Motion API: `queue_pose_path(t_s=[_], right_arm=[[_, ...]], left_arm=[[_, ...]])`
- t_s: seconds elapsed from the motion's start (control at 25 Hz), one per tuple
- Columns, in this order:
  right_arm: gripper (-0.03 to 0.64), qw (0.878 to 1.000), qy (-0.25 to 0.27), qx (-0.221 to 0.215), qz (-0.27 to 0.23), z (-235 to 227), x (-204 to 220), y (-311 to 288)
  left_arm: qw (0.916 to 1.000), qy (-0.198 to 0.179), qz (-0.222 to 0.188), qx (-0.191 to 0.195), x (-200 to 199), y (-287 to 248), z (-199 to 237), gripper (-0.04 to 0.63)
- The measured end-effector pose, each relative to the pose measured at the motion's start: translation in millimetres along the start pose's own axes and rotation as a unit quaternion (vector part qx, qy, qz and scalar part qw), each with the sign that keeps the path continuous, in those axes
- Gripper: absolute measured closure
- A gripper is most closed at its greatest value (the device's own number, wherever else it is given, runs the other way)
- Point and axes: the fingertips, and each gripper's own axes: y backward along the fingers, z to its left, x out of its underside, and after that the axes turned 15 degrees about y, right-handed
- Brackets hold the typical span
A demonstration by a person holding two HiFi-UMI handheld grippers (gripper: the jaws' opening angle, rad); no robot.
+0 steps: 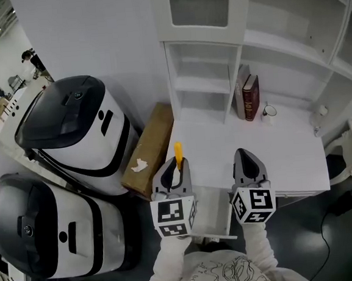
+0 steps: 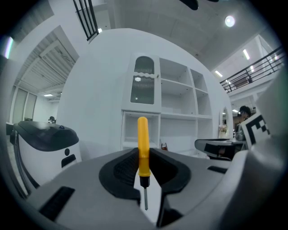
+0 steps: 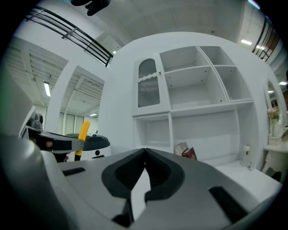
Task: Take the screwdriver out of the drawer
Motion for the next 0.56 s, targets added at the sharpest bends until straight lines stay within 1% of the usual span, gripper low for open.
queue_pose_path(t_s=[0.56], right_arm=[[0.614, 1.000, 0.003, 0.002, 0.004, 0.1, 2.6, 0.9]], left_arm=[[1.0000, 0.003, 0.002, 0.006, 2.5, -0.6, -0.4, 0.528]])
